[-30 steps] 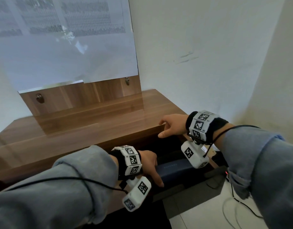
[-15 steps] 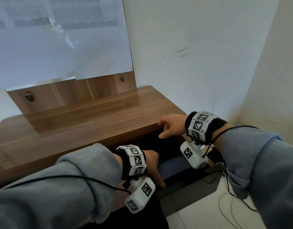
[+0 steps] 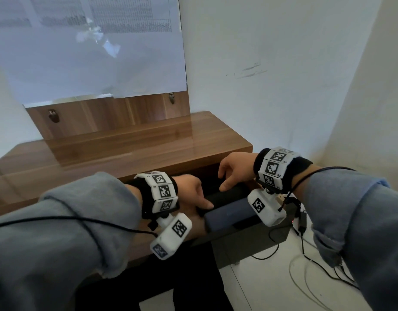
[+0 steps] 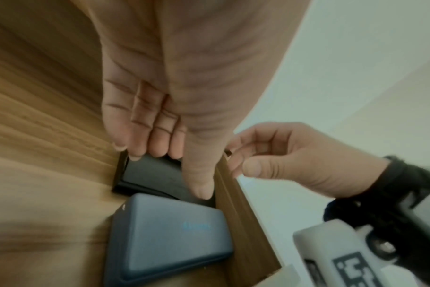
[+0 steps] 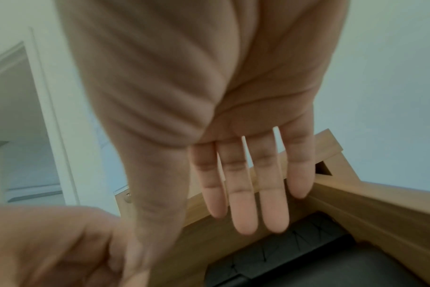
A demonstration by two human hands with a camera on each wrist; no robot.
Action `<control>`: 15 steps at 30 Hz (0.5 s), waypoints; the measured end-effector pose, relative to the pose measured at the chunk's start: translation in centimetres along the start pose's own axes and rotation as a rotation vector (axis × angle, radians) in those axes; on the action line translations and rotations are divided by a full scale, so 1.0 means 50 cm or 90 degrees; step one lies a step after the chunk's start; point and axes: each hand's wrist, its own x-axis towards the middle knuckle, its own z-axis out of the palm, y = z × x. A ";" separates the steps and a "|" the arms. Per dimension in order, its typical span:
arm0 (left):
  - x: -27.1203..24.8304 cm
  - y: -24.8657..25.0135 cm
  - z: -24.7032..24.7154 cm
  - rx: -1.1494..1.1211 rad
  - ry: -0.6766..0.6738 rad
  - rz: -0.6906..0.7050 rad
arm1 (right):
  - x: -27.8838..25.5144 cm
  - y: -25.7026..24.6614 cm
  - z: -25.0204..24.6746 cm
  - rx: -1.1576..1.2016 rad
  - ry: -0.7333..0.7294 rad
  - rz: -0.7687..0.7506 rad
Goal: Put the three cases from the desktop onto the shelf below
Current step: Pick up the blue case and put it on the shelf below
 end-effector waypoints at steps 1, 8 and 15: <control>-0.020 0.001 -0.003 -0.006 0.005 -0.005 | -0.010 -0.006 0.005 -0.007 -0.005 -0.005; -0.141 0.007 0.023 0.033 -0.106 -0.001 | -0.063 -0.089 0.062 -0.042 -0.057 -0.056; -0.184 -0.036 0.068 0.122 -0.059 0.007 | -0.074 -0.153 0.123 -0.072 -0.116 -0.081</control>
